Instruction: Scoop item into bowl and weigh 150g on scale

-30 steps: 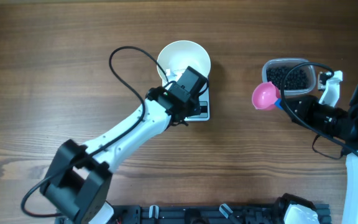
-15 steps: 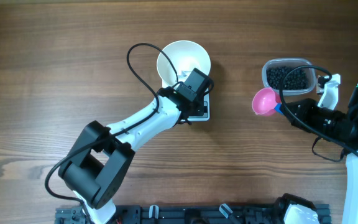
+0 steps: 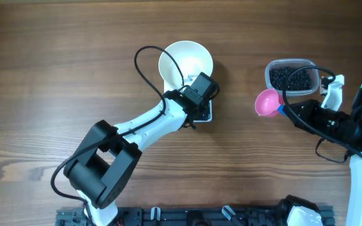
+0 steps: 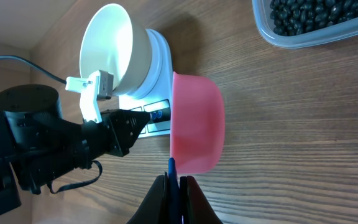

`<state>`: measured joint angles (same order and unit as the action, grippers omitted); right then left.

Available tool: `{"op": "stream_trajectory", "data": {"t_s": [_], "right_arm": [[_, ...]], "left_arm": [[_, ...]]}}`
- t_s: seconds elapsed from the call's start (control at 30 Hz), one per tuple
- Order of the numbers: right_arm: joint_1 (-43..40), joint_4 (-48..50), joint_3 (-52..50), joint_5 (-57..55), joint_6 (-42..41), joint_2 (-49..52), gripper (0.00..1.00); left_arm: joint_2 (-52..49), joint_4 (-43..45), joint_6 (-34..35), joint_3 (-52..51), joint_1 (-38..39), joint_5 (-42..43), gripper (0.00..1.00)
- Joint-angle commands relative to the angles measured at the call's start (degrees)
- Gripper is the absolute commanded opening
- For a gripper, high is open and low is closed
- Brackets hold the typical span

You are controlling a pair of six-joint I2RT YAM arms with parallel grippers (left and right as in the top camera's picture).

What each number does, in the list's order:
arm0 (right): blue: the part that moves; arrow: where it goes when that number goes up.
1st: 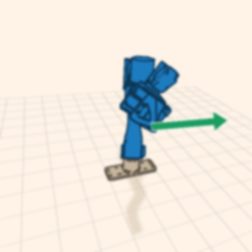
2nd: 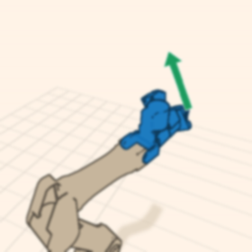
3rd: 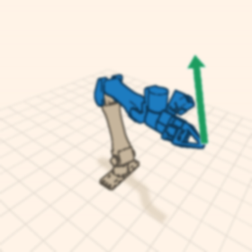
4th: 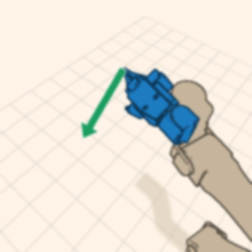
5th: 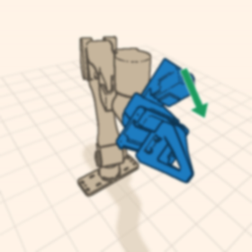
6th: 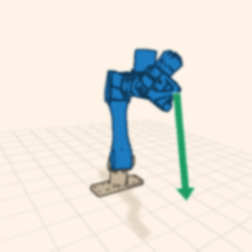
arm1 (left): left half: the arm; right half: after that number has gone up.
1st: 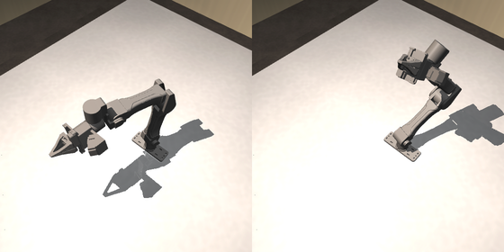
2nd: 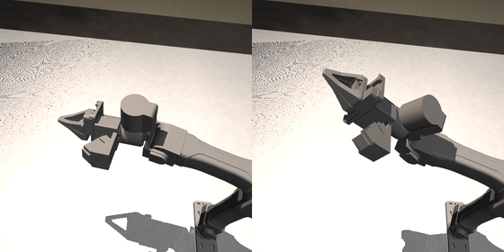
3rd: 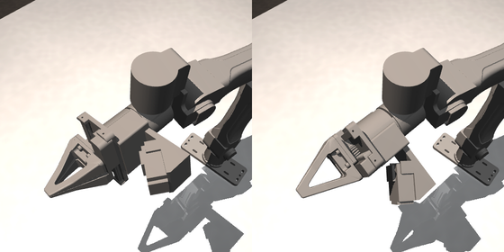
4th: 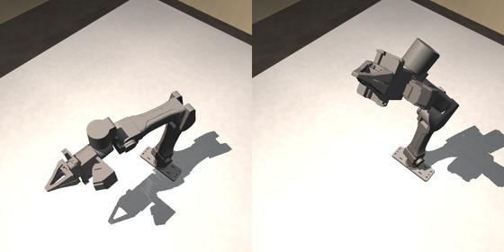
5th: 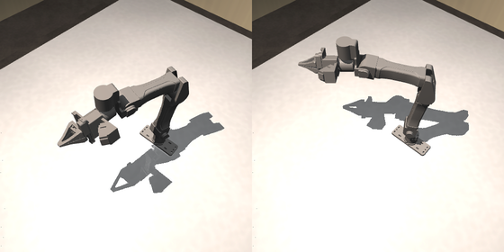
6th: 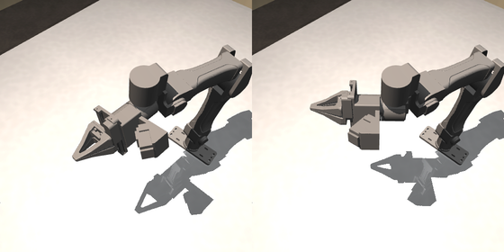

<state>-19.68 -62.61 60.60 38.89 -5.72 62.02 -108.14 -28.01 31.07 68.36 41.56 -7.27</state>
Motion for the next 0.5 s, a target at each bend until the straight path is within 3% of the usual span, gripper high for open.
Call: {"op": "stream_trajectory", "data": {"t_s": [0.0, 0.47], "right_arm": [[-0.22, -0.11, 1.33, -0.35, 1.05, -0.7, 0.04], [-0.22, -0.5, 1.33, -0.35, 1.05, -0.7, 0.04]], "left_arm": [[-0.79, -0.13, -0.59, -0.11, 0.09, -1.4, 0.04], [-1.62, 0.07, 1.53, -0.11, 0.07, -2.86, 0.04]]}}
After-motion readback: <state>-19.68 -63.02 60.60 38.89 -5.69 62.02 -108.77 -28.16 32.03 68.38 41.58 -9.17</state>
